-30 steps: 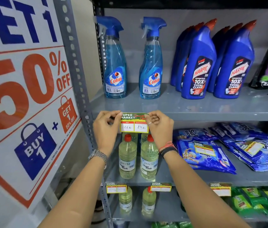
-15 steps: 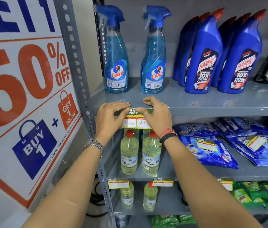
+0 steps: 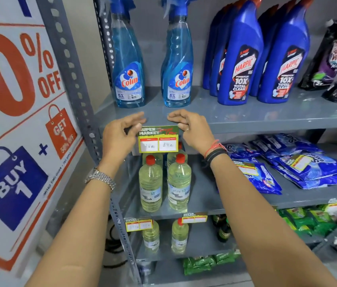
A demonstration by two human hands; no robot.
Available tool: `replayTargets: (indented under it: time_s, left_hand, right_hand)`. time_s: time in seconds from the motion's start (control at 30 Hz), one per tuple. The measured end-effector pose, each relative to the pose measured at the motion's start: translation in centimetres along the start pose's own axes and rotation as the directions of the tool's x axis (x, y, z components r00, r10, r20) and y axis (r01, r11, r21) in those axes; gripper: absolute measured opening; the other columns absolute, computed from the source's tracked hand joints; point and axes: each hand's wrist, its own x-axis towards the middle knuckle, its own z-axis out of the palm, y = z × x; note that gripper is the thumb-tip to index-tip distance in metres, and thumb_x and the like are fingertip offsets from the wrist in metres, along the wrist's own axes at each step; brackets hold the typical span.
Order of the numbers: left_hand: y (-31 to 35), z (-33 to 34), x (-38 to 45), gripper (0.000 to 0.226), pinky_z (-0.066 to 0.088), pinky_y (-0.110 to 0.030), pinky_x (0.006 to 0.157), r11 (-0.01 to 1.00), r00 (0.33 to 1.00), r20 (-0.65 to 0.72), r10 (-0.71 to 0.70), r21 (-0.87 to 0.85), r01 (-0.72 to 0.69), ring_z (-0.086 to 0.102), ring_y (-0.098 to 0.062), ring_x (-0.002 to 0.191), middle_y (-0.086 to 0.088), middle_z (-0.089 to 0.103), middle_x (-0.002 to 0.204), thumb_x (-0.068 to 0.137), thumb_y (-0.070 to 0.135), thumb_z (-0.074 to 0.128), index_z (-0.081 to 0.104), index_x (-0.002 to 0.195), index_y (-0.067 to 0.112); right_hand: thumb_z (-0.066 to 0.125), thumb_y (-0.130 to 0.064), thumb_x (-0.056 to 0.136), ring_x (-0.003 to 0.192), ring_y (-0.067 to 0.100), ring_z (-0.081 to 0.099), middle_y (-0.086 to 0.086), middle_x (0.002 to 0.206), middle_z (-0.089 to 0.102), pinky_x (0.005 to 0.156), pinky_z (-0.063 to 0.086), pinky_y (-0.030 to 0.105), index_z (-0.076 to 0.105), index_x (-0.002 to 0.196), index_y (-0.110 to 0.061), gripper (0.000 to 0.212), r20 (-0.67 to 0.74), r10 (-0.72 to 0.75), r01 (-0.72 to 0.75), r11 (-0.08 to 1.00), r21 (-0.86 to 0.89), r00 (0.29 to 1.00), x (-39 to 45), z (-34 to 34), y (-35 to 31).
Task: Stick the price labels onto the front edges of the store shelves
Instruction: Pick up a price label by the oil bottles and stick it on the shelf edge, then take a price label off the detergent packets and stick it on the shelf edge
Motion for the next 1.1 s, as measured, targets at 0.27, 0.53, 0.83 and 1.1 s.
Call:
replayTargets:
  time_s: [0.27,0.53,0.83,1.1]
  left_hand:
    - [5.0,7.2,-6.2,0.034,0.044,-0.037,0.092,0.971,0.902,-0.359,0.241,0.105,-0.217,0.063,-0.016,0.093,0.012,0.069,0.109,0.089,0.011,0.050,0.060,0.117,0.027]
    - [3.7,26.7,-13.2,0.031,0.050,-0.036,0.080,0.993,0.999,-0.036,-0.006,-0.116,0.002,0.065,-0.015,0.082,0.015,0.071,0.091,0.089,0.011,0.052,0.066,0.099,0.037]
    - [5.9,38.2,-9.5,0.029,0.050,-0.008,0.062,0.874,0.828,0.373,-0.418,-0.084,0.479,0.059,0.017,0.054,-0.028,0.066,0.101,0.087,-0.016,0.047,0.050,0.114,-0.025]
    - [0.7,42.6,-4.1,0.013,0.055,-0.038,0.074,0.730,0.677,0.382,-0.629,-0.008,0.683,0.065,-0.014,0.059,0.007,0.068,0.056,0.065,0.013,0.062,0.074,0.062,0.019]
  right_hand:
    - [0.035,0.013,0.074,0.095,0.013,0.067,0.005,0.101,0.073,0.087,0.051,0.023,0.068,0.099,-0.012,0.048,-0.390,-0.081,0.116,0.991,0.066,0.917,-7.4,-5.6,6.6]
    - [0.038,0.014,0.073,0.073,-0.005,0.060,0.001,0.082,0.069,0.066,0.042,0.007,0.068,0.081,-0.006,0.038,-0.474,0.327,-0.305,0.944,0.125,0.818,-13.8,-17.3,25.4]
    - [0.041,-0.001,0.085,0.073,0.003,0.049,-0.012,0.081,0.054,0.065,0.040,0.010,0.064,0.069,-0.034,0.044,-0.118,0.580,-0.566,0.813,0.134,0.806,-12.0,-22.8,37.3]
    - [0.054,-0.006,0.087,0.112,0.033,0.060,0.023,0.117,0.065,0.100,0.045,0.039,0.060,0.115,0.002,0.030,-0.010,0.740,-0.732,0.666,0.145,0.672,-7.3,-19.5,40.4]
